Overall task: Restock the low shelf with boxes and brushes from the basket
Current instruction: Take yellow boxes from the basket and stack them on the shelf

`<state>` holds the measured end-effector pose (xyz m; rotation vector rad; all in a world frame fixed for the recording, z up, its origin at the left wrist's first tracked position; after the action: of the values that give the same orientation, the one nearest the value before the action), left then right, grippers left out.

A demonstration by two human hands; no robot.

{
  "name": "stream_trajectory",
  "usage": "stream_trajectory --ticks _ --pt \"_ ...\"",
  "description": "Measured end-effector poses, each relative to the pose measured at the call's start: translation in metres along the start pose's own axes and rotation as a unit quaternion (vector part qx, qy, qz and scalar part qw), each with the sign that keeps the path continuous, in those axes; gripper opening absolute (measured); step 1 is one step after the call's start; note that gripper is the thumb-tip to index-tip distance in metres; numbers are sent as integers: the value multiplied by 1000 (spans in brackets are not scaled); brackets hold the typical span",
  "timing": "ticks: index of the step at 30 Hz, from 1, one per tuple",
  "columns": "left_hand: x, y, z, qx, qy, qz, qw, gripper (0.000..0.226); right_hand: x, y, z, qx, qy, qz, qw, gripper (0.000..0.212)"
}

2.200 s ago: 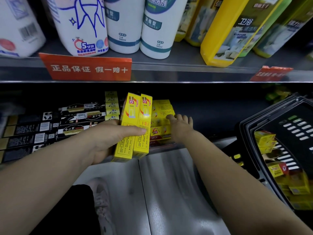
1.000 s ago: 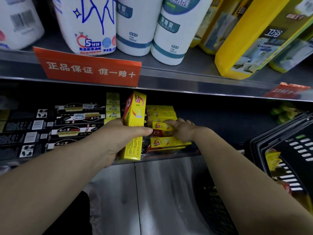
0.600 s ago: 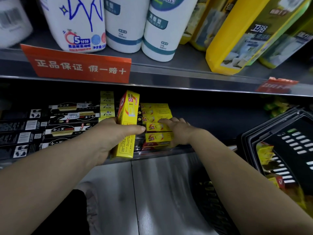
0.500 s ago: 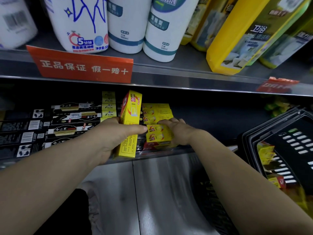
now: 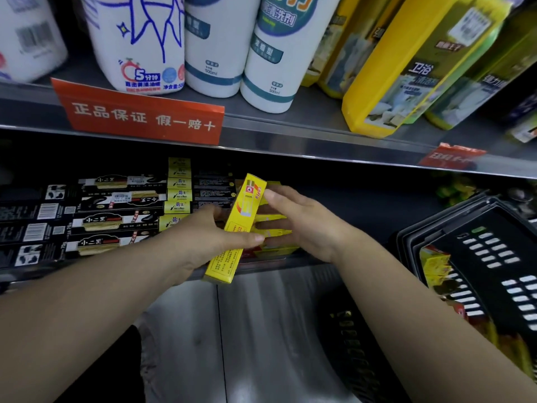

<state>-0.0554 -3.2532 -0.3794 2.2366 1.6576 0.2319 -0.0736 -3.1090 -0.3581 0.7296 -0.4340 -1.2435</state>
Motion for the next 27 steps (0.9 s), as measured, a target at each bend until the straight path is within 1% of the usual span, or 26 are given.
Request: stream_trajectory --ticks 2,4,5,6,7,8,9,10,11,12,13,15,17,18,19,20,23,25,27 --pt "5 1 -3 26 -17 10 999 67 15 3 -5 24 -29 0 999 46" --pt "13 3 -8 54 -4 43 998 78 24 2 -9 12 -21 -24 999 31" --pt "17 5 -11 65 6 62 996 85 22 0 -9 3 -17 -51 999 23" --pt "20 6 -13 73 6 81 994 91 15 -2 -9 -1 -15 -89 996 22" --pt "23 7 -15 82 -6 96 992 94 3 -3 -8 -3 -6 -135 991 30" --pt "24 7 -17 91 -29 103 990 93 -12 -4 -5 -4 22 -183 983 39" --pt "23 5 -18 104 -64 99 988 88 -26 -5 2 -14 86 -228 970 43" --pt "19 2 -21 121 -107 86 983 81 -39 -6 10 -31 179 -261 948 44" --pt "15 -1 -24 142 -153 70 976 73 -47 -9 17 -45 277 -280 918 44" --pt "12 -3 -27 160 -191 59 967 65 -53 -14 23 -54 362 -288 885 46" --pt "9 -5 -30 173 -215 52 960 59 -59 -20 27 -58 421 -292 857 50" --pt "4 -8 -33 185 -243 45 951 53 -67 -33 33 -66 499 -304 809 55" --pt "-1 -11 -34 194 -279 28 940 52 -66 -48 40 -95 581 -315 744 52" --pt "-3 -13 -34 198 -298 19 934 52 -64 -56 41 -108 609 -317 719 51" --pt "-5 -14 -33 201 -315 11 927 53 -62 -64 40 -111 625 -312 707 51" --pt "-6 -16 -31 205 -330 8 921 55 -60 -72 37 -108 632 -301 706 51" --pt "-8 -21 -23 196 -375 16 906 63 -57 -96 20 -87 619 -259 736 50" --pt "-9 -24 -16 170 -398 27 901 68 -56 -107 9 -76 592 -237 766 45" --pt "-10 -26 -12 154 -405 36 901 70 -55 -114 -1 -63 551 -201 808 40"
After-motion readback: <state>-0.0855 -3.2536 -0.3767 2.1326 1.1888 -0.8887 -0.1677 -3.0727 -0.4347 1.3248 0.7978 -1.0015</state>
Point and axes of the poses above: each hand's wrist, its own y-axis away from the middle knuckle, its own x-axis out of the palm, z = x × y, the point moved 7 cm from there along -y, towards the middle knuckle, and after that the axes turned 11 degrees about x, right-handed, at the moved point
